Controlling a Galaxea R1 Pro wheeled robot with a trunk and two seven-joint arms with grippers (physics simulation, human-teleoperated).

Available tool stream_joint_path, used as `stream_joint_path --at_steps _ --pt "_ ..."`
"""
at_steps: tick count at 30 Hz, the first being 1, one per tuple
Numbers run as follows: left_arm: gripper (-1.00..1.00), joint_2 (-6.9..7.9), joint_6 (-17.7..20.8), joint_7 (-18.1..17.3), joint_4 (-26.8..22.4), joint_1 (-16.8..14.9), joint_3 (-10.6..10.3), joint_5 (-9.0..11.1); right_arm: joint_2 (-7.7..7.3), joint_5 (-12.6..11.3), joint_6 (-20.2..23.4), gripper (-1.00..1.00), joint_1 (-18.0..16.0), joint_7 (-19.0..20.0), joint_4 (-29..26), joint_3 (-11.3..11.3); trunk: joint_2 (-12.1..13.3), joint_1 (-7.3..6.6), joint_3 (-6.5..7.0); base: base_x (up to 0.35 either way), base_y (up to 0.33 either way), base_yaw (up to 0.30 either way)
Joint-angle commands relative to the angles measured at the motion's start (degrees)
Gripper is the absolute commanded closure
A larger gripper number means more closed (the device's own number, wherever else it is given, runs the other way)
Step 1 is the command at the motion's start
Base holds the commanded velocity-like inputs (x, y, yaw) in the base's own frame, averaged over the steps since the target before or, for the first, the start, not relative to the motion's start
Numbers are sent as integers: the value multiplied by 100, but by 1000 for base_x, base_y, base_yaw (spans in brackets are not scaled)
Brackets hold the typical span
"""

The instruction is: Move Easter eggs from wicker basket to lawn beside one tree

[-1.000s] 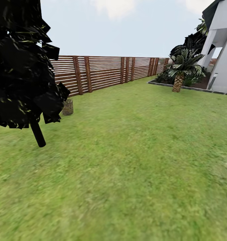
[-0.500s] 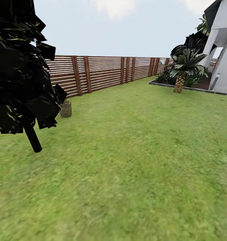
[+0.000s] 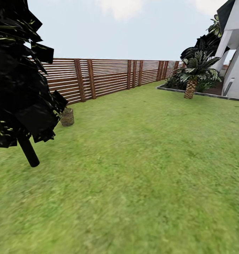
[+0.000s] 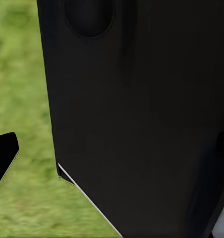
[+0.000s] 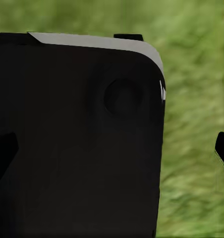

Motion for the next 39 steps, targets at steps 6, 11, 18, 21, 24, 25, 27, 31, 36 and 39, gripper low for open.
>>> stream_joint_path --at_steps 6,11,18,21,24,25,27,31,36,39 --pt "-100 -2 -7 -8 0 -2 -5 1 0 2 -19 -100 -3 0 5 4 -2 3 -5 338 0 0" --pt "-100 -2 -7 -8 7 -3 -7 -2 0 2 -19 -100 -3 0 5 3 -2 3 -5 338 0 0" --pt "-100 -2 -7 -9 9 -2 -15 -9 0 2 -19 -100 -3 0 5 3 -2 3 -5 338 0 0" --pt "-100 -2 -7 -10 9 -2 -17 -11 0 2 -19 -100 -3 0 5 4 -2 3 -5 338 0 0" --pt "-100 -2 -7 -11 11 -2 -23 -17 0 2 -19 -100 -3 0 5 3 -2 3 -5 338 0 0" --pt "-100 -2 -7 -10 11 -1 -24 -18 0 2 -19 -100 -3 0 5 3 -2 3 -5 338 0 0" --pt "-100 -2 -7 -10 11 -1 -24 -19 0 2 -19 -100 -3 0 5 4 -2 3 -5 338 0 0" --pt "-100 -2 -7 -12 15 -1 -25 -20 0 2 -19 -100 -3 0 5 3 -2 3 -5 338 0 0" --pt "-100 -2 -6 -16 17 0 -25 -20 0 2 -19 -100 -3 0 5 1 -2 3 -5 338 0 0" --pt "-100 -2 0 -11 18 -1 -25 -20 0 2 -19 -100 -3 0 5 3 -2 3 -5 338 0 0"
